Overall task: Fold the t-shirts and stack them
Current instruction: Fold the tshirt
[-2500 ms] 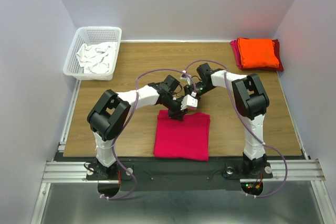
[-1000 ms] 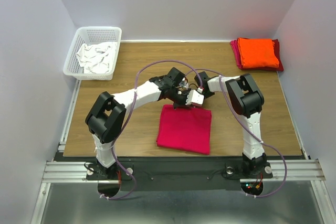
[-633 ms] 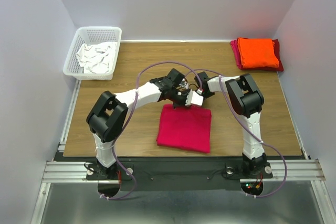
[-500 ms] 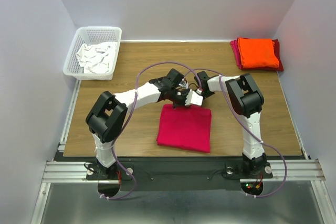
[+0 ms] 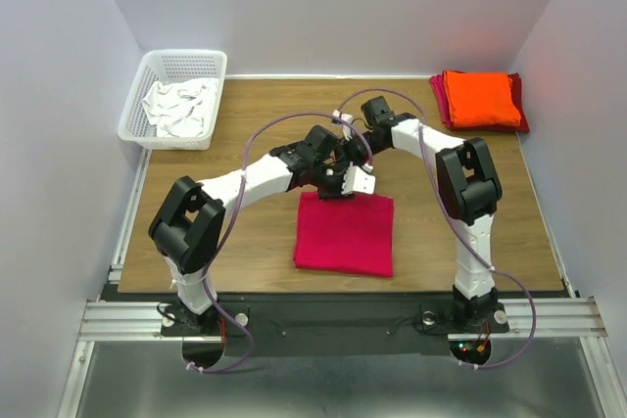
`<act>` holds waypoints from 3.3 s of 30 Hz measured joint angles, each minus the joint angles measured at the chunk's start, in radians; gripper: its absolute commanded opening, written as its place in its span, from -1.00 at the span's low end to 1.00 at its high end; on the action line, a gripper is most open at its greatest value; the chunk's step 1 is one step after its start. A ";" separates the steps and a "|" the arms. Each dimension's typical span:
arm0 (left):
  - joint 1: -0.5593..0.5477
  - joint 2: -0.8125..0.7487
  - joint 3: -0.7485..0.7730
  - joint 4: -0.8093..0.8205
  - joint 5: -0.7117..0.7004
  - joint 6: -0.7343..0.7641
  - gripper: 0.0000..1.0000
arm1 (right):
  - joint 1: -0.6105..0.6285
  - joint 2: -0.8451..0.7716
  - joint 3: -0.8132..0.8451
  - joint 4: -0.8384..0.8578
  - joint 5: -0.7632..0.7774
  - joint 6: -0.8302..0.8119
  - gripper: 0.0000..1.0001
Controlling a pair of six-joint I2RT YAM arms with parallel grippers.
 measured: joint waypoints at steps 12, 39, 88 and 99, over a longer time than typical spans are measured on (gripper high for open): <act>0.158 -0.116 0.016 -0.066 0.031 -0.080 0.08 | -0.179 -0.203 -0.031 -0.051 0.113 -0.076 0.22; 0.274 0.102 0.076 -0.284 0.169 -0.041 0.04 | -0.176 -0.322 -0.341 -0.159 0.163 -0.297 0.02; 0.279 0.191 0.131 -0.354 0.145 0.007 -1.00 | -0.176 -0.467 -0.385 -0.191 0.276 -0.293 -0.99; 0.296 0.190 0.165 -0.369 0.134 0.003 -1.00 | -0.177 -0.420 -0.442 -0.064 0.365 -0.236 -0.99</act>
